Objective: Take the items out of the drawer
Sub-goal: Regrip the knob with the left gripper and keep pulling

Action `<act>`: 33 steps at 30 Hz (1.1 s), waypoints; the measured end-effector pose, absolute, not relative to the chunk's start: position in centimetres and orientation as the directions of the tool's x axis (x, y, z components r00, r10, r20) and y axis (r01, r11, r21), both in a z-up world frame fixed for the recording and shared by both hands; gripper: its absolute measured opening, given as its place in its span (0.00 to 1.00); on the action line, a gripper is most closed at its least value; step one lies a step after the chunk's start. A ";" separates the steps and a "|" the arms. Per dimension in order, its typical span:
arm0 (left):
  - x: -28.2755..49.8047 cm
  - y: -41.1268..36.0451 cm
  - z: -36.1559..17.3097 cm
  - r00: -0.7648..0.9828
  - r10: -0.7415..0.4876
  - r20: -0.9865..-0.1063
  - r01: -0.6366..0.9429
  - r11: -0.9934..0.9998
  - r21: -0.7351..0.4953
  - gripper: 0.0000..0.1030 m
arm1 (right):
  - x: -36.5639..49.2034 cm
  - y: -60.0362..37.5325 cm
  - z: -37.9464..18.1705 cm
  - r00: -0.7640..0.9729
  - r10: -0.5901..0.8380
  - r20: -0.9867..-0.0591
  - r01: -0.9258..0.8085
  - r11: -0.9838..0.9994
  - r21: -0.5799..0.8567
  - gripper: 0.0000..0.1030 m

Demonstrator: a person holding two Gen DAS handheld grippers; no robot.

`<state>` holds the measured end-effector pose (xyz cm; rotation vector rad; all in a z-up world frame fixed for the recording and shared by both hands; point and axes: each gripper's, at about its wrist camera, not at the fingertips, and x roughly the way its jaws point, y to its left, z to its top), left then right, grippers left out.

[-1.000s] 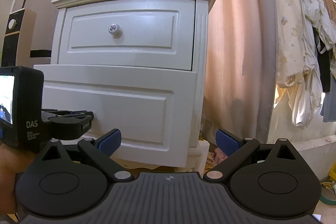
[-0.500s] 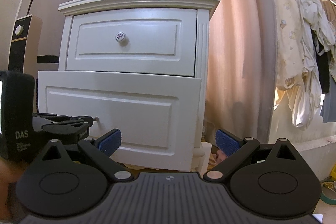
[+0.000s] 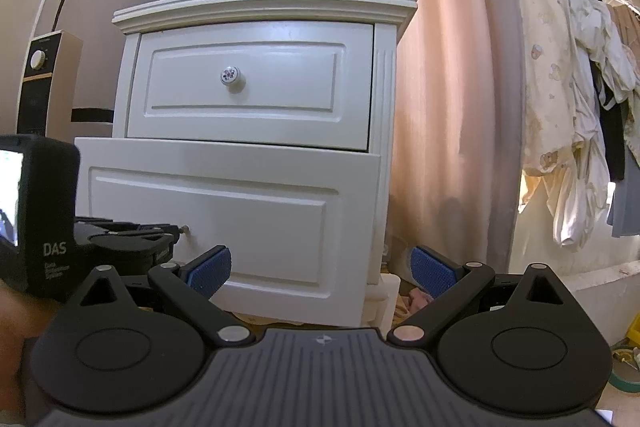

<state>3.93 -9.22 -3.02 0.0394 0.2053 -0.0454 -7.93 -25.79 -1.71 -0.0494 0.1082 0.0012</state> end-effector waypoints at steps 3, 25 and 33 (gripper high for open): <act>4.3 -9.2 -3.0 0.979 -0.037 -0.201 0.043 0.999 0.025 0.24 | -7.5 -25.9 -1.9 0.993 -0.005 -0.116 0.000 0.999 -0.048 1.00; 5.0 -8.9 -2.8 0.974 -0.039 -0.224 0.024 0.997 -0.070 0.03 | -7.0 -26.5 -2.4 0.991 -0.008 -0.133 0.002 0.999 -0.042 1.00; 3.6 -9.0 -2.9 0.974 -0.042 -0.223 0.029 0.998 -0.062 0.03 | -7.6 -26.7 -2.2 0.993 -0.007 -0.122 0.002 0.999 -0.033 1.00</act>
